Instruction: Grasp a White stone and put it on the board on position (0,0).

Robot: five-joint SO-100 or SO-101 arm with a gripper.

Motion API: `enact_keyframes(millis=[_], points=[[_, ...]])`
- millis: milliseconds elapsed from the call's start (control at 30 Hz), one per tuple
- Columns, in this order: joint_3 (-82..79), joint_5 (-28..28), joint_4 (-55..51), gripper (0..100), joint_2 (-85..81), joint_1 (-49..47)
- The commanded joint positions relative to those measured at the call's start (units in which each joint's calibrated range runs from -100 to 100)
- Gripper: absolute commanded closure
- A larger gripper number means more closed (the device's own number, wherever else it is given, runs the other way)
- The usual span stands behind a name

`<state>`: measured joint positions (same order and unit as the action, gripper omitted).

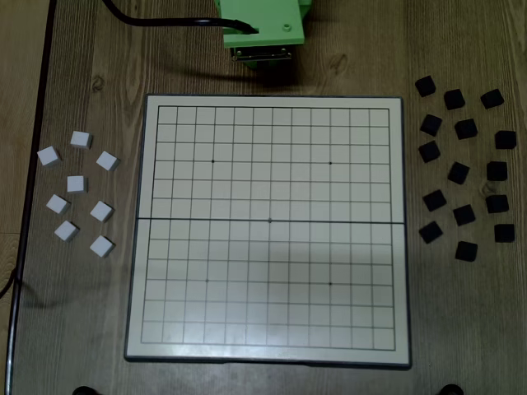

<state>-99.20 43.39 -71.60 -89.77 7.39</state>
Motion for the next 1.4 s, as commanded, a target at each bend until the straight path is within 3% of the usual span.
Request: enact_keyframes(millis=[0, 933, 1067, 1367], points=[[-0.71, -0.15, -3.85, 92, 0.54, -24.91], [-0.71, -0.15, -3.85, 93, 0.54, -24.82], [-0.71, 2.15, -3.93, 93, 0.88, -24.27], [-0.71, 2.69, -3.93, 94, 0.96, -13.53]])
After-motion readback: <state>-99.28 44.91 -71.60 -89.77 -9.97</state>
